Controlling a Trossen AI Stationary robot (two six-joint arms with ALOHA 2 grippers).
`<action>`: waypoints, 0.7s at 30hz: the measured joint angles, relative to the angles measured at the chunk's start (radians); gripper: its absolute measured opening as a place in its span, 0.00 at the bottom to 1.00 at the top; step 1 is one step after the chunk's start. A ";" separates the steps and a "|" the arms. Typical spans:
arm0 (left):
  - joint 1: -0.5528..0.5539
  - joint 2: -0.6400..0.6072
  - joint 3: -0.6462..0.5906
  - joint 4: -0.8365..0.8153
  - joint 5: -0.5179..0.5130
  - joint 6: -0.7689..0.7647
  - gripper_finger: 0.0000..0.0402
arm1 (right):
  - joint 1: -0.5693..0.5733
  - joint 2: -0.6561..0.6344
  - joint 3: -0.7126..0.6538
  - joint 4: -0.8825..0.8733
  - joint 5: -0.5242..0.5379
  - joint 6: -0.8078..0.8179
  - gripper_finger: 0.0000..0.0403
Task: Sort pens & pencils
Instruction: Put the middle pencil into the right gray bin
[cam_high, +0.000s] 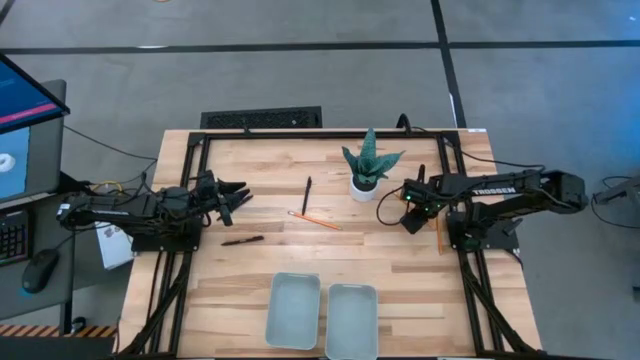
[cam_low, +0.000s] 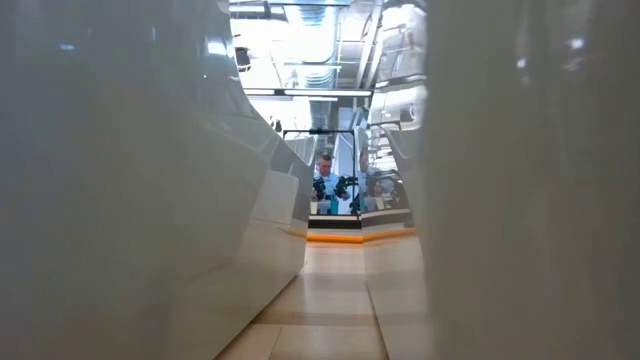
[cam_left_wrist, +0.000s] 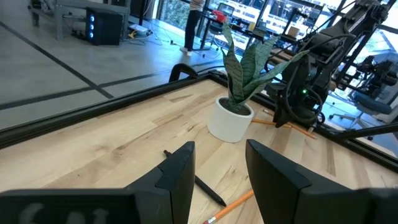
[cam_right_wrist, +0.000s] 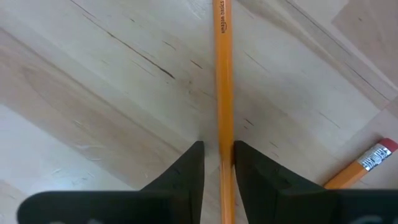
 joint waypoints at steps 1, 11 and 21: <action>0.000 0.000 0.000 0.000 0.000 0.000 0.33 | 0.000 0.000 0.000 0.000 0.000 0.000 0.26; 0.000 0.000 0.000 -0.002 0.000 -0.001 0.33 | 0.000 0.000 0.000 -0.003 0.000 -0.004 0.17; 0.000 0.000 0.000 -0.002 0.000 -0.001 0.33 | 0.000 0.000 0.000 -0.005 0.003 -0.007 0.12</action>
